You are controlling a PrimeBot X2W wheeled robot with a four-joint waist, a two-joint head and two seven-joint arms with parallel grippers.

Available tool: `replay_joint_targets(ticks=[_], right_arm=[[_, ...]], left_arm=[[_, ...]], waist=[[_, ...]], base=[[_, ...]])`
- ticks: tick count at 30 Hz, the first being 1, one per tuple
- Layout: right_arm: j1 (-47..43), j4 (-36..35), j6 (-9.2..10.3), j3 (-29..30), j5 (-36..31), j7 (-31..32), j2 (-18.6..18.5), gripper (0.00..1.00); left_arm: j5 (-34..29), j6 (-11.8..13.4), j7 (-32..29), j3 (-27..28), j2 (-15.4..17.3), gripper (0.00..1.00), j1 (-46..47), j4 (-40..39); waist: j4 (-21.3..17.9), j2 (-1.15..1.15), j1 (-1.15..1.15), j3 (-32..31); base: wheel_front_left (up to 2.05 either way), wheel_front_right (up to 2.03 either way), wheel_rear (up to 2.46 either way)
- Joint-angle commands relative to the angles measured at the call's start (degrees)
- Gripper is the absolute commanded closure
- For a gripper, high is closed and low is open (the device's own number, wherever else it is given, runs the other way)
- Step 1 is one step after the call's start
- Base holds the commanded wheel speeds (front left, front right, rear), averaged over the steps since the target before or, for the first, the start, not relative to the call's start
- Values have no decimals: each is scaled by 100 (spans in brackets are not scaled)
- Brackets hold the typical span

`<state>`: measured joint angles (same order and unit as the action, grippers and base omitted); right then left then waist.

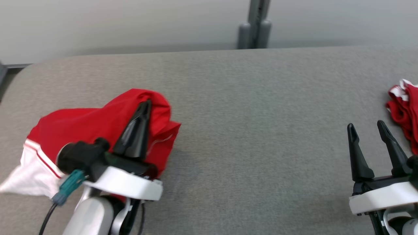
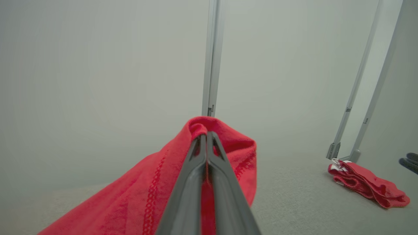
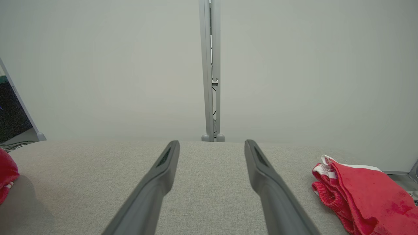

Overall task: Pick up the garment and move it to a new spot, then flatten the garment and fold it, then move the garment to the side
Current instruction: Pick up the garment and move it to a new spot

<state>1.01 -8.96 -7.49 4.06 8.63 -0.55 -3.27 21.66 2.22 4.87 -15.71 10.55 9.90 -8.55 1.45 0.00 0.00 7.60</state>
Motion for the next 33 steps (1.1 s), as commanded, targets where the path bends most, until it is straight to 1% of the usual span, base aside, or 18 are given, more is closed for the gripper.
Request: replay_joint_targets(ticks=[1,4,11,15,19,24,25,26,29,33], right_arm=[[97,-24,-1,-7,31,-58,-3,0],[233,14,-1,4,76,-152,11,0],[565,383,-1,-188,390,-538,28,0],[644,686,-1,-272,618,-804,26,0],[703,955,-1,-325,773,-1027,27,0],[798,1211,-1,-369,890,-1185,26,0],[821,1255,-1,-372,901,-1202,26,0],[856,1309,-1,-392,884,-1241,27,0],[894,1352,-1,-402,843,-1252,24,0],[889,1417,-1,-389,721,-1215,22,0]], left_arm=[[-50,-80,-36,-93,-6,100,200,8],[-131,-301,-177,-434,-121,100,628,113],[-343,-596,-460,-944,-332,100,1721,527],[-356,-702,-572,-1135,-416,100,2196,941],[-294,-759,-635,-1253,-474,100,2458,1504],[-202,-828,-725,-1423,-518,100,2631,2372],[-167,-834,-751,-1463,-527,98,2631,2520],[-160,-863,-795,-1565,-531,0,2625,2758],[-143,-883,-723,-1653,-548,0,2606,2896],[-75,-883,-507,-1712,-541,0,2383,3010]], waist=[[-388,0,0,270],[-779,0,0,544],[-1788,0,0,1185],[-2220,0,0,1434],[-2461,0,0,1602],[-2492,0,0,1680],[-2469,0,0,1676],[-2383,0,0,1641],[-2277,0,0,1580],[-2007,0,0,1366]], base=[[0,0,0],[0,0,0],[0,0,0],[0,0,0],[0,0,0],[0,0,0],[0,0,0],[0,0,0],[0,0,0],[0,0,0]])
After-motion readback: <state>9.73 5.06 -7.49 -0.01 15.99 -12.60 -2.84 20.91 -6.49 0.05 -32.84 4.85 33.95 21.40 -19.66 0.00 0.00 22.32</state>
